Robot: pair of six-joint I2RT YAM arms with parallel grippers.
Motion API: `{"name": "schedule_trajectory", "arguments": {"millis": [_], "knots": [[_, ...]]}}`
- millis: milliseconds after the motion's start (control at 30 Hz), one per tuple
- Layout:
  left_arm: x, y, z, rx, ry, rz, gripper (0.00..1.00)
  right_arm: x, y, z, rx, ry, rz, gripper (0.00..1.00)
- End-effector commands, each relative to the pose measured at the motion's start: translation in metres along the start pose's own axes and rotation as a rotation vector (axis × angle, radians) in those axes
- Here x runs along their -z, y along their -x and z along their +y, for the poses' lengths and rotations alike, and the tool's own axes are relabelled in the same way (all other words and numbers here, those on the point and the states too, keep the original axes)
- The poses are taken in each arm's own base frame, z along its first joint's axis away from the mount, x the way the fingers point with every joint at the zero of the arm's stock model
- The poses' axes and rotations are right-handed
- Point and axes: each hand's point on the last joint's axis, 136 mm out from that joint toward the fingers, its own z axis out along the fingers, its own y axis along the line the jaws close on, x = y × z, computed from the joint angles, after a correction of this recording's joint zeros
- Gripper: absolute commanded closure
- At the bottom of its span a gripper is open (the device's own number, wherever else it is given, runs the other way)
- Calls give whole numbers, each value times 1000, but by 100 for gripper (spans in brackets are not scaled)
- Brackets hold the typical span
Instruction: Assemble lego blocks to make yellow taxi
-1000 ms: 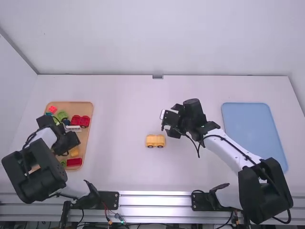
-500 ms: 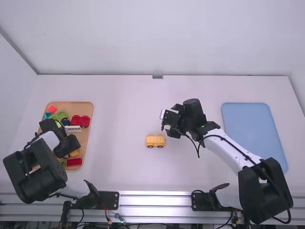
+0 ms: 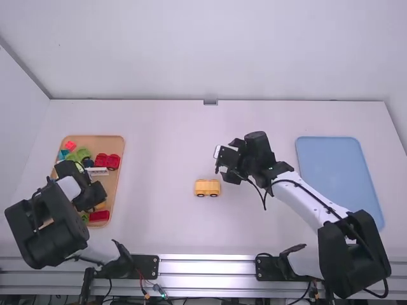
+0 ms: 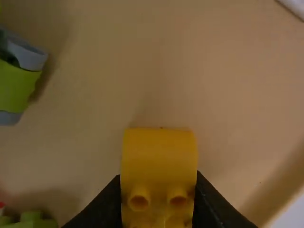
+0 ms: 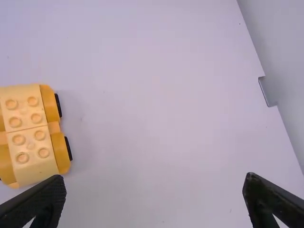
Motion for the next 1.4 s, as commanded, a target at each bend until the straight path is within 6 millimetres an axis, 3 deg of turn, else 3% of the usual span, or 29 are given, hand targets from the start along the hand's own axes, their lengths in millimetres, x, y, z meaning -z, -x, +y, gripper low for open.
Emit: {"name": "schedule_trajectory", "arguments": {"millis": [0,167,267,367,467,600,667,800,867,967,1033,1100,1267,1367], "knots": [[-4,-1,-2,-5,-11,33,72,5,9,-7,-1,-17,-20,1],[2,5,-2,21,-11,50,82,5,8,-7,-1,-18,-18,1],[9,17,-2,49,-11,31,82,5,8,-7,0,-19,-18,1],[22,29,-5,38,-14,3,88,5,8,-7,0,-19,-18,1],[40,42,-14,12,-22,-35,87,5,8,-7,0,-20,-16,1],[73,54,-58,-184,-150,-103,92,5,7,-8,-2,-24,-11,2],[93,54,-101,-379,-271,-152,98,5,7,-7,-1,-21,-14,1],[110,38,-166,-719,-355,-182,98,5,5,-4,-19,-9,-5,1],[113,31,-182,-825,-369,-182,98,5,4,-4,-41,-7,-2,2],[113,1,-227,-1257,-407,-175,98,6,0,0,-70,11,14,1],[110,-13,-238,-1440,-426,-162,98,7,-3,-1,-79,10,20,1],[103,-40,-247,-1743,-464,-135,98,12,-5,-1,-91,16,20,2],[86,-73,-261,-2057,-518,-101,99,27,4,0,-108,38,-42,1],[77,-85,-262,-2160,-515,-60,99,39,7,-1,-123,45,-73,2]]}}
